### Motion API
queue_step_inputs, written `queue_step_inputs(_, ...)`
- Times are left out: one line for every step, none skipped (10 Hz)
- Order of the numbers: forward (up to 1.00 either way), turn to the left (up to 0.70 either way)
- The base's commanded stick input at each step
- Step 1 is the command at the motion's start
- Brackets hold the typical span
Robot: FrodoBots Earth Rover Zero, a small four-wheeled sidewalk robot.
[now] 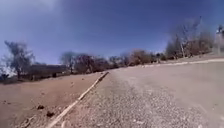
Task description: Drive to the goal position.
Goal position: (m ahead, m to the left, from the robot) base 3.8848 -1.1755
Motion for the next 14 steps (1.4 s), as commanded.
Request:
queue_step_inputs(1.00, -0.27)
queue_step_inputs(1.00, -0.27)
queue_step_inputs(1.00, -0.27)
queue_step_inputs(1.00, -0.27)
queue_step_inputs(1.00, -0.16)
queue_step_inputs(1.00, -0.04)
queue_step_inputs(1.00, 0.00)
queue_step_inputs(1.00, 0.00)
queue_step_inputs(1.00, 0.00)
queue_step_inputs(1.00, 0.00)
queue_step_inputs(1.00, 0.00)
queue_step_inputs(1.00, 0.00)
queue_step_inputs(1.00, 0.00)
queue_step_inputs(1.00, 0.00)
